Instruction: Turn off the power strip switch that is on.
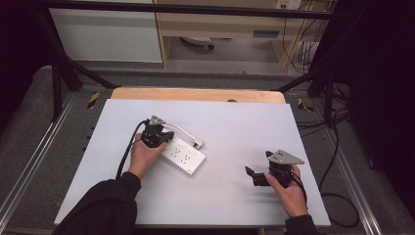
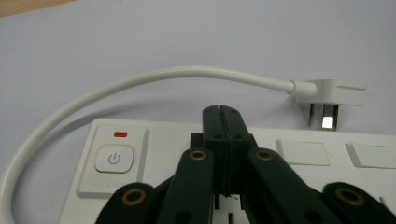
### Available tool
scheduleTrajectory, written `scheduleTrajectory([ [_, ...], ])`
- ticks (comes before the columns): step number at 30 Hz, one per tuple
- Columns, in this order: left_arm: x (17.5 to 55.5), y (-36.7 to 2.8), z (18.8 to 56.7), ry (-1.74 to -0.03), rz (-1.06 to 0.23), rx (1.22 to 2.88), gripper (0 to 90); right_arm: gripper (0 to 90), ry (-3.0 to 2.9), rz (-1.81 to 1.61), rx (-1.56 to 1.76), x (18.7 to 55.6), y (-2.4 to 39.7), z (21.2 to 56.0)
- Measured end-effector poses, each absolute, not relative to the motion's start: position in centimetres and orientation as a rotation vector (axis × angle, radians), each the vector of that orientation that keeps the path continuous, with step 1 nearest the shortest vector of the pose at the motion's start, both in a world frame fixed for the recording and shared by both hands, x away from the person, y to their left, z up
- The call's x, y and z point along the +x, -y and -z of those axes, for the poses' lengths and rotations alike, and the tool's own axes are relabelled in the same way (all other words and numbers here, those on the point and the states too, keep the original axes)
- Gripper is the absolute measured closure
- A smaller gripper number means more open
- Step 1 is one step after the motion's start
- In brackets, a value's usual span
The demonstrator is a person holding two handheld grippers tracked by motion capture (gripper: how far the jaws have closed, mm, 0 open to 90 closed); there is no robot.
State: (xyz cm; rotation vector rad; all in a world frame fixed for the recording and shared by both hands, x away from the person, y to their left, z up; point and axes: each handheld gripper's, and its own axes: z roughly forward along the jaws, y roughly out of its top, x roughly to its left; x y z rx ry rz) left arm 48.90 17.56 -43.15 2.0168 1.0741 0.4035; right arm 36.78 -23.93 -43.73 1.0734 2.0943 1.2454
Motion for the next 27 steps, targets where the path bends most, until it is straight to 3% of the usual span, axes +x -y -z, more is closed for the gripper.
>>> scheduleTrajectory([
  [27, 48.97, -17.63, 43.19, -1.084, -0.394, 2.006, 90.0, 2.2, -2.097, -1.245, 1.074, 36.79, 23.88, 43.76],
])
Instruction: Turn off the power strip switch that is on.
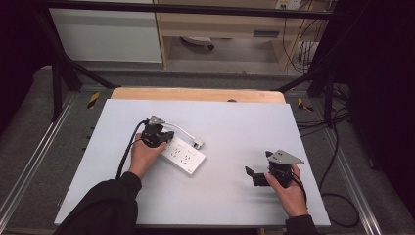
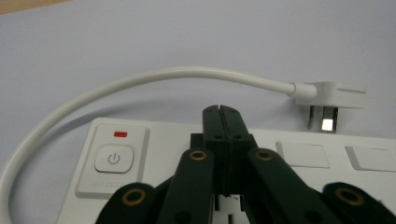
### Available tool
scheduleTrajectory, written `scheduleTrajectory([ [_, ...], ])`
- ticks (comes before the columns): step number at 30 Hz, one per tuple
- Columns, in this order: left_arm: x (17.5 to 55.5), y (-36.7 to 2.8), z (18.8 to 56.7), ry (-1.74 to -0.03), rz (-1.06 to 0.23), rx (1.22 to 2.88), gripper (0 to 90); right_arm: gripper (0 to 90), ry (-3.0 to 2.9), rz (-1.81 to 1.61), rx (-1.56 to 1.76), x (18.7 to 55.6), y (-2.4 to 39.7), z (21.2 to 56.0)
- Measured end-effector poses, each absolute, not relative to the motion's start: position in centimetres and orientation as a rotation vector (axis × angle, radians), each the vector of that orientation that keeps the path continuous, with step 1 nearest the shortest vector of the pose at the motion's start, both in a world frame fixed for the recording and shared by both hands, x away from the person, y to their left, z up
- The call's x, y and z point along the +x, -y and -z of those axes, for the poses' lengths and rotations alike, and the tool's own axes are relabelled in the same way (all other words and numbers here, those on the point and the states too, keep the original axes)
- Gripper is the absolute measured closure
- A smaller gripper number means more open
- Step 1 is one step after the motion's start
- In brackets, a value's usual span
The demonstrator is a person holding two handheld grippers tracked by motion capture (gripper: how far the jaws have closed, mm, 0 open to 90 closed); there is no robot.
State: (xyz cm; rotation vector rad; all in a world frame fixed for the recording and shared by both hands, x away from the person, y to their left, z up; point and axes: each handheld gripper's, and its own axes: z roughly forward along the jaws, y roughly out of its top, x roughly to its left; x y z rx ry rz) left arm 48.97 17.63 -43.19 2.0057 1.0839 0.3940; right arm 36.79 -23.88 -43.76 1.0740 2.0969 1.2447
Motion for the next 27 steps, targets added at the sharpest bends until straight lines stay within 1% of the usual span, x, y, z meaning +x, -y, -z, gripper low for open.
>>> scheduleTrajectory([
  [11, 48.98, -17.6, 43.22, -1.094, -0.406, 2.006, 90.0, 2.2, -2.095, -1.245, 1.073, 36.78, 23.89, 43.74],
  [13, 49.06, -17.79, 43.3, -1.106, -0.446, 2.017, 90.0, 2.2, -2.096, -1.245, 1.073, 36.78, 23.89, 43.75],
  [16, 49.27, -18.31, 43.35, -1.131, -0.414, 1.992, 90.0, 2.2, -2.096, -1.246, 1.072, 36.78, 23.9, 43.74],
  [19, 49.07, -18.37, 43.5, -1.094, -0.439, 2.0, 90.0, 2.2, -2.096, -1.245, 1.077, 36.81, 23.9, 43.76],
  [27, 48.88, -18.1, 43.63, -1.08, -0.415, 1.979, 90.0, 2.2, -2.096, -1.243, 1.074, 36.8, 23.9, 43.75],
])
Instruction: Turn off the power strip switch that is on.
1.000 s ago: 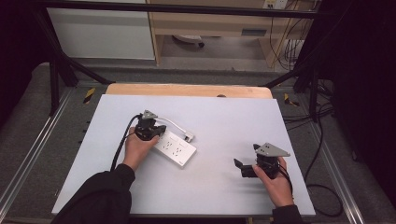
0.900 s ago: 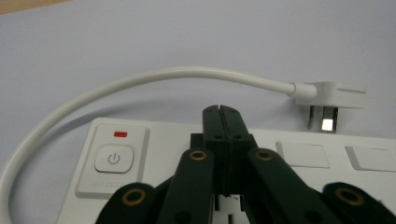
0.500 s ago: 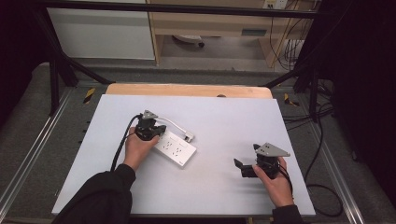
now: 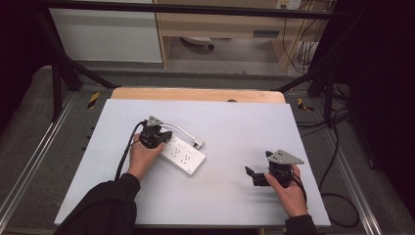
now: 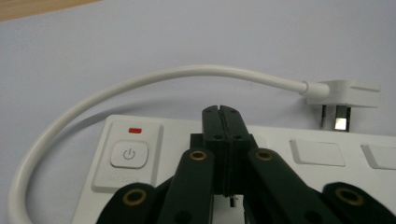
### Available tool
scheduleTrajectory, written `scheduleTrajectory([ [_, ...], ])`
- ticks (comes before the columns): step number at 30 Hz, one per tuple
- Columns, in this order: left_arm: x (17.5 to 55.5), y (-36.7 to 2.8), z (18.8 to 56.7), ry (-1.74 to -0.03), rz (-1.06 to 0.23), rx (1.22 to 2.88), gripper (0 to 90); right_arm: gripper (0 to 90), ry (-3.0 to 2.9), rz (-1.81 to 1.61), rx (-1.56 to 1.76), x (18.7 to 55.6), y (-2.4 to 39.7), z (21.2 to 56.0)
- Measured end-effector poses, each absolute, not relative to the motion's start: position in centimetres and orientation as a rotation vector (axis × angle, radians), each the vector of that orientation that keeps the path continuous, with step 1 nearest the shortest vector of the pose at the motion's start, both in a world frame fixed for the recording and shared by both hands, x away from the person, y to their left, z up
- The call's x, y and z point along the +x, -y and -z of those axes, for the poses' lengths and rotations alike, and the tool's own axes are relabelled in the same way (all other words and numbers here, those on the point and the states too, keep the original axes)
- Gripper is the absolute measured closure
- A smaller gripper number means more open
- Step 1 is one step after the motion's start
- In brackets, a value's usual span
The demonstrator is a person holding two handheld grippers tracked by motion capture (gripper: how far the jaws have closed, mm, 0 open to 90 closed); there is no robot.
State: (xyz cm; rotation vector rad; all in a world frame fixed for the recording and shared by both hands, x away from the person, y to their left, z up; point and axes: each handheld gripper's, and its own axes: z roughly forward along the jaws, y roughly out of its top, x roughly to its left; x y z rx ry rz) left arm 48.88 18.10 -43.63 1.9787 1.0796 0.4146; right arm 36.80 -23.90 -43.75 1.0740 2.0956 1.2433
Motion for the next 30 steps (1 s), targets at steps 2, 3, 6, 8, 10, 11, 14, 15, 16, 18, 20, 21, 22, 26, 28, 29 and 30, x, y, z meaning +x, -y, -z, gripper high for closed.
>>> scheduleTrajectory([
  [2, 48.86, -17.99, 43.63, -1.075, -0.417, 1.982, 90.0, 2.2, -2.095, -1.243, 1.077, 36.8, 23.92, 43.75],
  [3, 48.85, -17.94, 43.64, -1.073, -0.416, 1.982, 90.0, 2.2, -2.095, -1.243, 1.078, 36.8, 23.93, 43.76],
  [6, 48.79, -17.81, 43.63, -1.071, -0.411, 1.983, 90.0, 2.2, -2.094, -1.245, 1.077, 36.81, 23.93, 43.76],
  [8, 48.72, -17.67, 43.61, -1.066, -0.407, 1.985, 90.0, 2.2, -2.096, -1.244, 1.076, 36.81, 23.92, 43.75],
  [10, 48.63, -17.52, 43.59, -1.059, -0.405, 1.989, 90.0, 2.3, -2.096, -1.245, 1.076, 36.8, 23.91, 43.75],
  [11, 48.58, -17.45, 43.57, -1.056, -0.406, 1.993, 90.0, 2.2, -2.096, -1.245, 1.077, 36.8, 23.91, 43.75],
  [14, 48.48, -17.23, 43.53, -1.049, -0.404, 1.992, 90.0, 2.2, -2.096, -1.243, 1.079, 36.81, 23.89, 43.76],
  [15, 48.47, -17.19, 43.51, -1.049, -0.403, 1.991, 90.0, 2.2, -2.096, -1.243, 1.077, 36.81, 23.89, 43.76],
  [16, 48.46, -17.17, 43.48, -1.048, -0.401, 1.992, 90.0, 2.3, -2.096, -1.243, 1.074, 36.81, 23.9, 43.76],
  [18, 48.46, -17.15, 43.47, -1.049, -0.401, 1.988, 90.0, 2.2, -2.096, -1.244, 1.076, 36.8, 23.9, 43.76],
  [20, 48.45, -17.17, 43.43, -1.05, -0.404, 1.987, 90.0, 2.2, -2.096, -1.246, 1.076, 36.8, 23.91, 43.75],
  [21, 48.44, -17.19, 43.4, -1.05, -0.405, 1.987, 90.0, 2.2, -2.096, -1.246, 1.075, 36.8, 23.92, 43.75],
  [22, 48.45, -17.21, 43.35, -1.048, -0.406, 1.985, 90.0, 2.2, -2.096, -1.247, 1.076, 36.79, 23.92, 43.74],
  [26, 48.36, -17.23, 43.07, -1.037, -0.415, 1.967, 90.0, 2.2, -2.096, -1.247, 1.076, 36.8, 23.91, 43.75],
  [28, 48.32, -17.26, 42.96, -1.029, -0.416, 1.962, 90.0, 2.2, -2.096, -1.247, 1.075, 36.8, 23.91, 43.75],
  [29, 48.31, -17.27, 42.92, -1.025, -0.42, 1.959, 90.0, 2.3, -2.096, -1.247, 1.075, 36.8, 23.91, 43.75],
  [30, 48.29, -17.28, 42.88, -1.023, -0.421, 1.955, 90.0, 2.2, -2.096, -1.247, 1.076, 36.8, 23.91, 43.75],
])
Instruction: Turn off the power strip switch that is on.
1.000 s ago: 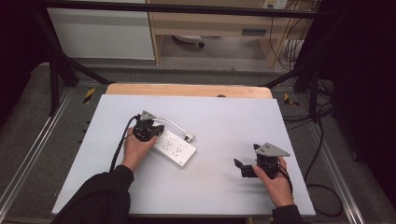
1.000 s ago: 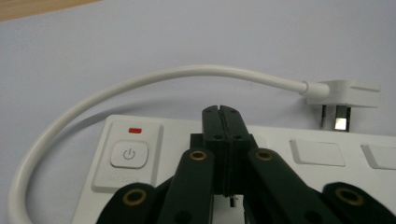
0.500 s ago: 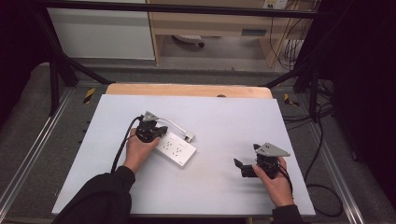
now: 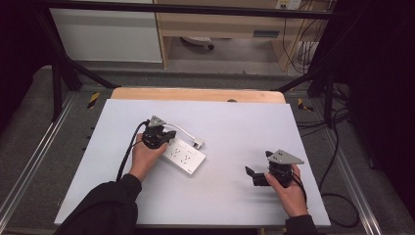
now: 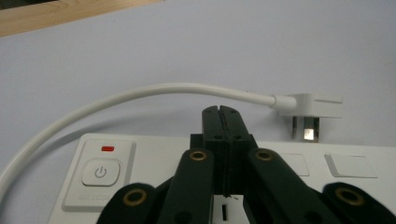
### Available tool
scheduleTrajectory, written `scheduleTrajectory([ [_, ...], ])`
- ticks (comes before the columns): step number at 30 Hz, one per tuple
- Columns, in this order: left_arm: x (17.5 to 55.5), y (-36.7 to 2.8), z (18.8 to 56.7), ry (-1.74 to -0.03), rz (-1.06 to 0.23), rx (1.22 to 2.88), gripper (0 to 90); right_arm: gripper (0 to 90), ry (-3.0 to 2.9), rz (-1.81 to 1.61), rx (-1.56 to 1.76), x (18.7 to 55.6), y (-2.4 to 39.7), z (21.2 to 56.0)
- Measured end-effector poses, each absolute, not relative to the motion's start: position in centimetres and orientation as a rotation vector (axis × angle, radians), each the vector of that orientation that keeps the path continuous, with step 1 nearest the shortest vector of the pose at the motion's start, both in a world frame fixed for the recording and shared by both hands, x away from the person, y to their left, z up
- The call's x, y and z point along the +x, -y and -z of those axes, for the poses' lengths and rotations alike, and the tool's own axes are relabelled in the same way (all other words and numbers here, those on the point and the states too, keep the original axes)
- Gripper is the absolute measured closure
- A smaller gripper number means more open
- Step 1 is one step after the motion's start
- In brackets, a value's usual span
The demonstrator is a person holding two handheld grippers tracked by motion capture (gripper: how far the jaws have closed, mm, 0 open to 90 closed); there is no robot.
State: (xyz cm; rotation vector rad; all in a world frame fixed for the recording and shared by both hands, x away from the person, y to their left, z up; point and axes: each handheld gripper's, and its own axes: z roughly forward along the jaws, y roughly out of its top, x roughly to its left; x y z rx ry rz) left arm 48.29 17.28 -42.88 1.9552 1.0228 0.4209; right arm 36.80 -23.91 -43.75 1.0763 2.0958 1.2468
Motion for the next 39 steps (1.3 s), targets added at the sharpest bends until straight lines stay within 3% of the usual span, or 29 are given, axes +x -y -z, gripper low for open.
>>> scheduleTrajectory([
  [6, 48.1, -17.3, 42.3, -1.009, -0.428, 1.911, 89.1, 2.3, -2.096, -1.247, 1.076, 36.8, 23.9, 43.7],
  [8, 48.0, -17.3, 42.1, -1.002, -0.452, 1.899, 79.2, 2.2, -2.095, -1.246, 1.076, 36.8, 23.9, 43.7],
  [16, 47.7, -17.1, 41.7, -0.95, -0.422, 1.864, 60.7, 2.2, -2.095, -1.245, 1.071, 36.8, 23.9, 43.7],
  [29, 47.7, -16.9, 41.0, -0.959, -0.484, 1.763, 19.9, 2.2, -2.092, -1.247, 1.073, 36.8, 23.9, 43.7],
  [39, 47.1, -16.7, 40.3, -0.936, -0.481, 1.737, 9.8, 2.2, -2.093, -1.246, 1.069, 36.8, 23.9, 43.7],
])
